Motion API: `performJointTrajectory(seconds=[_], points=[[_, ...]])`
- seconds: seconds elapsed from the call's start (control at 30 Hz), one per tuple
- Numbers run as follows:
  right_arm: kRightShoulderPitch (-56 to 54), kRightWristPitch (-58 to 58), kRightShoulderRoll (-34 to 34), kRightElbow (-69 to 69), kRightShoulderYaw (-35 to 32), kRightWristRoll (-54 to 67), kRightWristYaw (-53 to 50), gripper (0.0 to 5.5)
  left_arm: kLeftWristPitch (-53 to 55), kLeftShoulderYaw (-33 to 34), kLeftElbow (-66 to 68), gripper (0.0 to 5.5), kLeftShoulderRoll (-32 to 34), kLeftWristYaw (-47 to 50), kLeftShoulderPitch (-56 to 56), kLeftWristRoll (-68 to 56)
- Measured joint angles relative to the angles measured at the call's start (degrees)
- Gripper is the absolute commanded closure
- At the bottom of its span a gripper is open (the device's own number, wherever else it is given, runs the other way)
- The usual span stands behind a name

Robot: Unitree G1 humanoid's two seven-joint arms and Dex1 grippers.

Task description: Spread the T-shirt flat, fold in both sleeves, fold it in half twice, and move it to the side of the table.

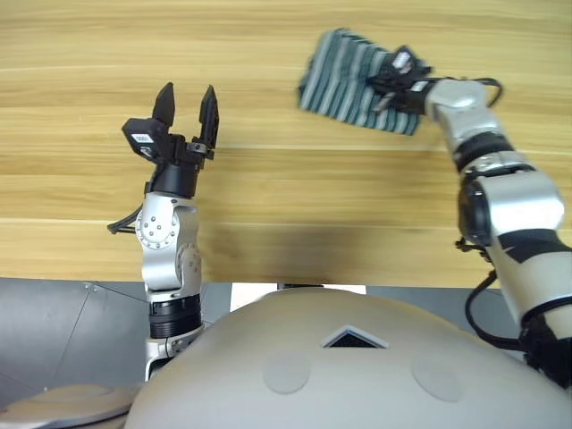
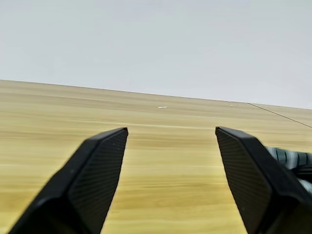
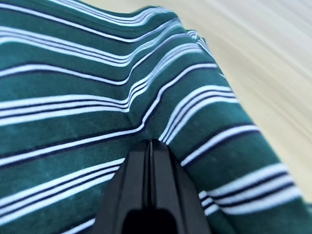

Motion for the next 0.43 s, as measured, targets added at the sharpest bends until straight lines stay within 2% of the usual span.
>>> performJointTrajectory(seconds=[0.13, 0.3, 0.43], points=[[5.5, 1.6, -8.2, -0.1, -5.4, 1.9, -6.9, 5.49, -1.3, 0.9, -1.7, 2.29, -1.1, 0.9, 3.2, -0.4], [9.2, -1.3, -11.2, 0.0, -11.7, 5.4, -9.7, 5.49, -2.1, -0.6, -1.2, 2.29, -1.1, 0.4, 3.0, 0.4], [10.1, -15.5, -8.7, -5.8, -22.2, 18.6, 4.2, 5.49, -5.1, 3.3, 3.0, 2.29, 0.7, 0.8, -3.4, 0.4]])
